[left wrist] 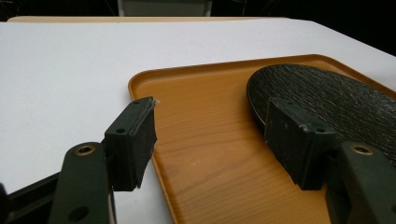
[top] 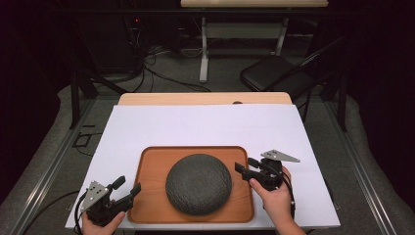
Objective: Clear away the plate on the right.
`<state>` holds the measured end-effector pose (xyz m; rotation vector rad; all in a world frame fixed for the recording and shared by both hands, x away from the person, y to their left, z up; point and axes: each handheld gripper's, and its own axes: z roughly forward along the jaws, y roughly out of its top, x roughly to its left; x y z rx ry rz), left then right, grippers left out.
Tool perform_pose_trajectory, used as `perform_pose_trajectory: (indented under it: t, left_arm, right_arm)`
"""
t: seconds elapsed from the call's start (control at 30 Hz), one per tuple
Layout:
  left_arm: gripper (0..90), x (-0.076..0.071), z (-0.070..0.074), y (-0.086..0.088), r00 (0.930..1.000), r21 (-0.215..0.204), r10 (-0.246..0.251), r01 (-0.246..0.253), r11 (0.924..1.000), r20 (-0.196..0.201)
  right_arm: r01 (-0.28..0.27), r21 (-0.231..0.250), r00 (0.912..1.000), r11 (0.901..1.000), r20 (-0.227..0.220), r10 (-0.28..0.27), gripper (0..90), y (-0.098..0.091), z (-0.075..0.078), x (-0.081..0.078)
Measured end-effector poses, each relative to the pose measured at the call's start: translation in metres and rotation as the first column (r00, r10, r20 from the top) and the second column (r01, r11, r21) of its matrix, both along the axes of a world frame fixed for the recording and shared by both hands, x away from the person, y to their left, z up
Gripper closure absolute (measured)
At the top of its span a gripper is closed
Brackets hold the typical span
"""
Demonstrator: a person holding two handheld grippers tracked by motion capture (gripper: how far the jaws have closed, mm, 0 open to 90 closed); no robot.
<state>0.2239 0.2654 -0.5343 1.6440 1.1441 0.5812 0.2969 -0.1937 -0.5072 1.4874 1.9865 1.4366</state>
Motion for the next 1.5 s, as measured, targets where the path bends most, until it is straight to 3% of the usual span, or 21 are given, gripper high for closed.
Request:
perform_pose_trajectory:
  t: [0.27, 0.6, 1.03, 1.13, 1.5]
  left_arm:
    - [34.0, 0.000, 0.000, -0.001, 1.0000, 0.003, 0.002, -0.002, 1.0000, -0.004]
    - [33.9, 0.001, -0.001, -0.001, 1.0000, 0.003, 0.005, -0.005, 1.0000, -0.008]
    - [33.9, 0.000, -0.001, 0.000, 0.9999, 0.003, 0.007, -0.007, 1.0000, -0.009]
    - [33.9, 0.001, -0.001, 0.000, 0.9999, 0.006, 0.006, -0.006, 1.0000, -0.011]
    - [34.0, 0.001, -0.001, 0.000, 0.9999, 0.003, 0.003, -0.003, 1.0000, -0.012]
  right_arm:
    - [0.055, 0.009, 0.9982, 0.9984, 0.024, -0.056, 39.1, -0.033, 0.007, -0.019]
    - [0.111, -0.019, 0.9920, 0.9936, 0.062, -0.110, 38.8, -0.066, 0.003, -0.043]
    - [0.104, -0.066, 0.9889, 0.9924, 0.113, -0.096, 38.7, -0.076, -0.001, -0.061]
    - [0.110, -0.097, 0.9855, 0.9891, 0.140, -0.096, 38.6, -0.077, -0.005, -0.065]
    - [0.133, -0.118, 0.9854, 0.9840, 0.122, -0.119, 38.9, -0.083, -0.027, -0.063]
